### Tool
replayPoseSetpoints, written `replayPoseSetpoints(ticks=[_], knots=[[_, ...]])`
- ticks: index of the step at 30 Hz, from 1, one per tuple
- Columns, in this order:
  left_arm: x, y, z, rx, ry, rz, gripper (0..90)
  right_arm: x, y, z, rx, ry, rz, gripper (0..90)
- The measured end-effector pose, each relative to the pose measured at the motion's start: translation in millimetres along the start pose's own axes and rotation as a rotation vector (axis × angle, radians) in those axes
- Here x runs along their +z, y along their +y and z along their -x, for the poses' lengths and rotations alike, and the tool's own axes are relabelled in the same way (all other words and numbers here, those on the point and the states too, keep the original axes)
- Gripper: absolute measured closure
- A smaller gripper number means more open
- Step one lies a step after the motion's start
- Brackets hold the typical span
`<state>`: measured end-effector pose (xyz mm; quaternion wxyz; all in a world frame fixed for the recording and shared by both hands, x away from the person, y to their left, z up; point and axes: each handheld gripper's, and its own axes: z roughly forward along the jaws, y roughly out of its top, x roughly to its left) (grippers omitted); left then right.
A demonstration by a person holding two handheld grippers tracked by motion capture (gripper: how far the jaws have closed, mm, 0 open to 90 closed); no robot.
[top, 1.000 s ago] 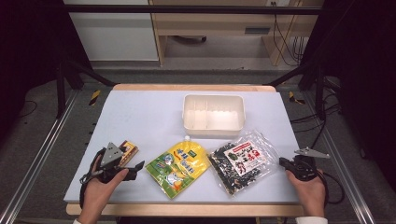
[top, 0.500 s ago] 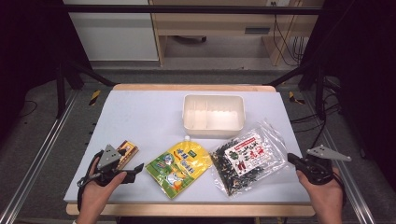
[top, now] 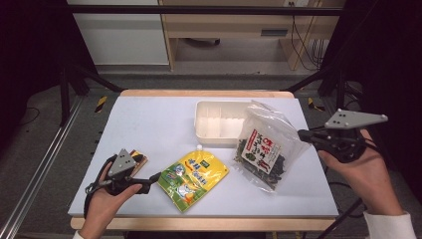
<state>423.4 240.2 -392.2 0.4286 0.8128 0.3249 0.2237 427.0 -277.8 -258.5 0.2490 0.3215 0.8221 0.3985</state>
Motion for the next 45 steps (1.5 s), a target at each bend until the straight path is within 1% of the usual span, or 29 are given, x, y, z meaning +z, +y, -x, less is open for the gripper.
replayPoseSetpoints(ticks=[2,3,4,6,9,11,14,16,17,18,20,22,23,26,27,30,31,32,33,36,40,41,42,43,45], knots=[[-3.3,9.5,0.2,0.019,-0.010,0.006,14.7,1.1,13.8,-4.5,-0.047,0.019,-0.023,89.7],[-5.9,15.0,-0.3,0.036,-0.010,0.004,14.7,1.6,19.9,-6.6,-0.065,0.028,-0.035,89.7],[-7.2,18.2,-0.7,0.042,-0.010,0.004,14.9,2.6,26.7,-9.3,-0.087,0.038,-0.048,89.7],[-9.9,25.8,-1.4,0.045,-0.017,0.012,15.2,4.7,34.7,-12.8,-0.111,0.047,-0.063,89.7],[-12.7,36.6,-2.4,0.068,-0.026,0.012,15.8,9.5,45.1,-17.3,-0.139,0.063,-0.080,89.7],[-12.5,44.3,-2.5,0.083,-0.036,0.007,17.6,14.4,53.0,-19.8,-0.151,0.083,-0.089,89.7],[-11.3,57.8,-0.6,0.111,-0.050,-0.004,19.3,17.3,57.6,-21.3,-0.165,0.086,-0.095,89.7],[-8.7,67.3,0.2,0.127,-0.061,-0.007,21.5,20.6,61.2,-22.6,-0.171,0.097,-0.097,89.7],[-7.1,73.7,0.5,0.145,-0.065,-0.012,22.0,22.0,62.8,-23.0,-0.175,0.100,-0.103,89.7],[-5.6,77.7,1.1,0.151,-0.068,-0.010,23.1,25.5,65.4,-23.8,-0.181,0.104,-0.110,89.7],[-1.9,88.2,2.7,0.163,-0.079,0.001,23.5,26.9,66.7,-24.1,-0.186,0.104,-0.112,89.6],[1.3,97.6,5.1,0.176,-0.092,0.014,24.0,30.2,68.7,-25.6,-0.189,0.114,-0.111,89.7],[2.7,101.7,6.5,0.191,-0.095,0.013,24.3,34.7,69.6,-27.9,-0.201,0.124,-0.118,89.7],[7.0,111.8,11.6,0.223,-0.107,0.023,25.2,39.9,69.8,-29.6,-0.205,0.135,-0.117,89.7],[8.2,114.7,12.9,0.233,-0.111,0.025,26.4,43.0,71.3,-29.9,-0.200,0.144,-0.107,89.7],[11.2,122.5,16.9,0.246,-0.129,0.029,26.9,43.8,74.4,-30.0,-0.202,0.150,-0.107,89.7],[11.5,125.3,17.9,0.250,-0.135,0.030,27.6,43.2,76.7,-29.8,-0.206,0.146,-0.109,89.7],[11.7,128.5,19.2,0.256,-0.133,0.034,29.0,40.4,83.1,-29.8,-0.217,0.143,-0.109,89.7],[11.7,132.2,20.4,0.263,-0.131,0.035,29.0,40.4,83.1,-29.8,-0.217,0.143,-0.109,89.7],[10.3,146.0,21.3,0.284,-0.130,0.046,29.7,33.6,95.2,-31.3,-0.245,0.139,-0.112,89.8],[10.3,165.1,18.6,0.316,-0.118,0.058,29.1,27.6,110.4,-36.4,-0.283,0.150,-0.110,89.7],[11.2,169.5,17.5,0.323,-0.116,0.061,27.5,27.3,117.0,-38.8,-0.296,0.159,-0.104,89.7],[12.0,173.4,16.6,0.332,-0.111,0.065,27.5,27.3,117.0,-38.8,-0.296,0.159,-0.104,89.7],[12.4,176.9,16.1,0.337,-0.104,0.069,26.7,29.2,122.6,-41.7,-0.302,0.171,-0.098,89.7],[13.2,183.4,16.3,0.343,-0.110,0.081,25.8,31.2,124.9,-43.3,-0.307,0.177,-0.094,89.7]])
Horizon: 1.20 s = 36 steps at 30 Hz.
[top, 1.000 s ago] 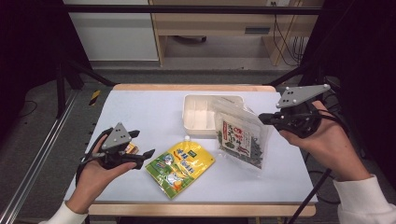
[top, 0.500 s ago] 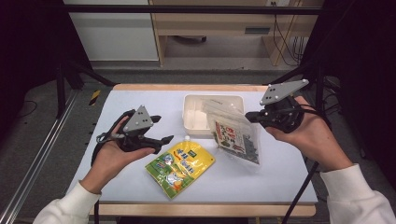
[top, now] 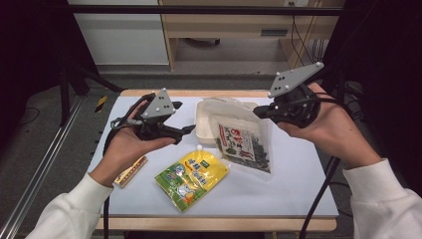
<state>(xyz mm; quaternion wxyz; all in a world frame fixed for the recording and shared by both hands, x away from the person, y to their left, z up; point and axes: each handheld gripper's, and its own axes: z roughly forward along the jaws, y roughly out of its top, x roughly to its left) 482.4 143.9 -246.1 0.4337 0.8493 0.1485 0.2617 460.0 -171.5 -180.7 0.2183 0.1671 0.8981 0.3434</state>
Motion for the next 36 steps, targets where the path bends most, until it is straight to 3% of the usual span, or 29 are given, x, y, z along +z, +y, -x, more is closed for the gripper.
replayPoseSetpoints(ticks=[5,12,16,19,20,25,27,28,30,34,36], knots=[[1.1,5.0,-2.1,0.044,-0.006,-0.012,23.6,13.7,15.7,-8.6,-0.026,0.038,0.017,89.7],[-7.8,-4.6,-10.6,0.091,0.009,-0.048,19.4,32.5,36.4,-19.3,-0.058,0.089,0.049,89.7],[-10.9,-10.0,-19.1,0.075,0.030,-0.039,17.2,48.9,45.7,-24.9,-0.084,0.115,0.033,89.7],[-9.1,-16.1,-19.3,0.083,0.009,-0.066,17.6,62.2,50.6,-29.6,-0.093,0.133,0.020,89.7],[-6.0,-21.2,-17.7,0.087,-0.018,-0.088,19.0,64.7,51.1,-30.3,-0.089,0.136,0.021,89.7],[-0.4,-29.9,-15.1,0.084,-0.023,-0.120,27.2,72.3,53.6,-29.4,-0.070,0.146,0.030,89.7],[2.1,-33.1,-16.4,0.087,-0.030,-0.137,36.6,76.2,54.1,-28.3,-0.064,0.150,0.027,89.7],[3.4,-34.8,-17.0,0.081,-0.038,-0.139,36.6,76.2,54.1,-28.3,-0.064,0.150,0.027,89.7],[5.5,-37.8,-16.4,0.085,-0.053,-0.152,44.1,78.5,53.5,-28.0,-0.055,0.151,0.027,89.7],[6.3,-47.8,-14.7,0.078,-0.129,-0.139,68.3,79.5,49.5,-29.2,-0.052,0.149,0.008,89.4],[6.1,-50.2,-13.3,0.079,-0.148,-0.140,72.9,79.9,46.3,-30.8,-0.055,0.164,0.003,89.0]])
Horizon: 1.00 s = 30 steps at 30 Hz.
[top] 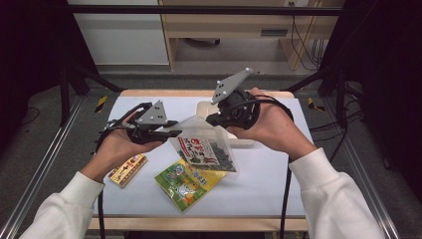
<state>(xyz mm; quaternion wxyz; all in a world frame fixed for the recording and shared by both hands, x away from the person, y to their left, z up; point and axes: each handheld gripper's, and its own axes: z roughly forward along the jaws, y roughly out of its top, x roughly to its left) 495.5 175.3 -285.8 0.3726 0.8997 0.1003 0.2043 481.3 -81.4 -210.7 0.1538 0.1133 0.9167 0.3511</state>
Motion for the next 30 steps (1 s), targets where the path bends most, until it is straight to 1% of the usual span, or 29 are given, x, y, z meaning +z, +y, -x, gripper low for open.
replayPoseSetpoints(ticks=[2,3,4,5,6,7,8,9,11,14,15,16,17,18,20,21,22,23,25,26,27,30], knots=[[-0.5,-0.5,2.6,0.015,-0.002,-0.004,75.5,1.0,-3.4,-1.7,0.001,0.022,-0.002,87.5],[-1.4,-0.4,3.2,0.018,-0.003,-0.001,77.1,1.2,-5.1,-3.2,0.004,0.024,0.006,82.5],[-2.1,0.1,3.6,0.021,-0.008,-0.001,77.1,1.2,-5.1,-3.2,0.004,0.024,0.006,82.5],[-2.2,0.3,4.1,0.024,-0.012,0.000,77.8,1.9,-5.7,-3.5,0.000,0.026,0.004,79.0],[-2.3,0.7,4.3,0.025,-0.014,-0.002,78.3,3.3,-5.9,-3.8,-0.004,0.028,-0.003,75.7],[-2.1,1.2,4.5,0.027,-0.018,-0.002,78.7,7.1,-4.7,-4.0,-0.012,0.031,-0.025,72.4],[-2.1,1.7,4.6,0.028,-0.022,-0.001,78.7,7.1,-4.7,-4.0,-0.012,0.031,-0.025,72.4],[-2.2,2.0,4.7,0.026,-0.024,0.000,78.8,12.2,-2.4,-4.4,-0.015,0.034,-0.047,70.5],[-2.2,2.3,4.4,0.023,-0.030,0.001,78.8,15.4,-1.3,-4.7,-0.016,0.037,-0.057,70.4],[-2.2,3.2,4.9,0.023,-0.038,0.003,78.7,26.6,2.3,-5.4,-0.028,0.037,-0.087,71.4],[-2.1,3.8,5.2,0.022,-0.038,0.003,78.7,34.1,4.5,-6.4,-0.027,0.032,-0.106,75.3],[-2.3,4.5,5.3,0.022,-0.041,0.005,78.7,34.1,4.5,-6.4,-0.027,0.032,-0.106,75.3],[-2.3,5.1,6.0,0.020,-0.040,0.005,78.6,37.8,5.4,-6.6,-0.030,0.030,-0.116,77.6],[-2.2,5.4,6.5,0.028,-0.034,-0.010,78.6,41.1,5.9,-7.2,-0.033,0.033,-0.125,80.5],[-2.4,4.2,6.3,0.025,-0.026,-0.001,77.4,43.5,6.4,-7.2,-0.036,0.032,-0.125,84.3],[-2.6,3.7,5.8,0.021,-0.021,0.008,75.3,42.9,6.1,-6.9,-0.029,0.040,-0.118,86.3],[-2.8,3.8,5.5,0.003,-0.001,0.036,70.9,42.1,5.4,-6.7,-0.019,0.046,-0.106,86.8],[-2.9,4.3,5.3,-0.008,0.021,0.055,57.7,40.6,3.9,-5.7,-0.010,0.049,-0.106,87.2],[-6.3,6.4,3.1,-0.045,0.051,0.117,44.7,38.0,1.3,-3.4,0.002,0.052,-0.105,87.6],[-8.9,7.8,2.3,-0.062,0.072,0.143,37.2,34.8,-1.1,-1.1,0.018,0.048,-0.098,87.7],[-10.9,8.8,2.2,-0.075,0.085,0.155,30.5,30.3,-4.0,1.9,0.036,0.043,-0.086,87.9],[-16.4,10.6,2.1,-0.111,0.112,0.177,22.4,19.9,-11.7,8.9,0.080,0.043,-0.055,88.1]])
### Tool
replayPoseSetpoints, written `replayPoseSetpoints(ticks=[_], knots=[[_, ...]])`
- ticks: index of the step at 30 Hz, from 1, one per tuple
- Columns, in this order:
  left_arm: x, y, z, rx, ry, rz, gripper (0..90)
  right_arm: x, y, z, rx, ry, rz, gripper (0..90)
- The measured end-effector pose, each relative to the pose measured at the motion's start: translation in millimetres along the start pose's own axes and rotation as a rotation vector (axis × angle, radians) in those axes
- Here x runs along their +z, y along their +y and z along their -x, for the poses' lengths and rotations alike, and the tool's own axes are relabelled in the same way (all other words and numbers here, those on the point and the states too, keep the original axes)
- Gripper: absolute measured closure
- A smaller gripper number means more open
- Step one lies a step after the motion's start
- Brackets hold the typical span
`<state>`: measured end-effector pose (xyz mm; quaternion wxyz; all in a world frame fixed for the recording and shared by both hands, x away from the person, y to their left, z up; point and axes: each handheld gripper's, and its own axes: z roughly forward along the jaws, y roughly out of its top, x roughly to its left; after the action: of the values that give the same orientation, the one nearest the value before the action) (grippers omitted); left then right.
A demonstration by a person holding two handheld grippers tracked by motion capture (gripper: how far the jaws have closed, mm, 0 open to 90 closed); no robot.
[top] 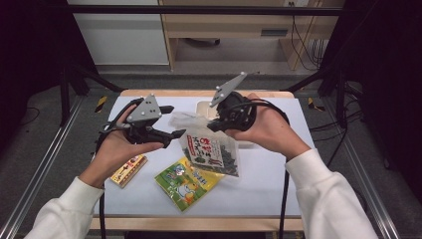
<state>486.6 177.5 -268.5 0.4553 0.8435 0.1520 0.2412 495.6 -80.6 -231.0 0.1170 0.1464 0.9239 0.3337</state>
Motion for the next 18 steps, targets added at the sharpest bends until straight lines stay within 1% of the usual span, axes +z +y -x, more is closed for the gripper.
replayPoseSetpoints(ticks=[3,4,5,7,9,11,13,15,18], knots=[[-4.7,0.7,-0.3,-0.031,0.021,0.004,19.1,-10.5,-11.6,8.0,0.045,-0.008,0.028,88.3],[-6.6,-1.0,-0.8,-0.050,0.038,-0.005,18.4,-13.5,-14.6,9.5,0.054,-0.011,0.031,88.2],[-7.5,-2.7,-1.1,-0.058,0.044,-0.011,17.7,-19.5,-20.6,12.2,0.072,-0.025,0.043,88.2],[-8.9,-9.7,-1.1,-0.080,0.053,-0.025,17.1,-27.4,-27.5,15.8,0.096,-0.031,0.069,88.1],[-9.6,-18.7,-0.9,-0.098,0.054,-0.048,16.9,-37.0,-35.1,20.7,0.127,-0.036,0.104,88.1],[-11.9,-27.8,0.2,-0.110,0.065,-0.059,16.8,-46.2,-41.1,26.6,0.162,-0.047,0.128,88.2],[-14.4,-37.9,2.5,-0.130,0.074,-0.063,16.6,-54.7,-45.1,32.6,0.191,-0.063,0.138,88.2],[-16.3,-48.4,4.9,-0.141,0.087,-0.077,16.0,-62.1,-48.5,39.0,0.213,-0.078,0.152,88.3],[-17.8,-73.4,10.3,-0.186,0.105,-0.105,14.1,-72.4,-53.0,47.4,0.241,-0.094,0.181,88.3]])
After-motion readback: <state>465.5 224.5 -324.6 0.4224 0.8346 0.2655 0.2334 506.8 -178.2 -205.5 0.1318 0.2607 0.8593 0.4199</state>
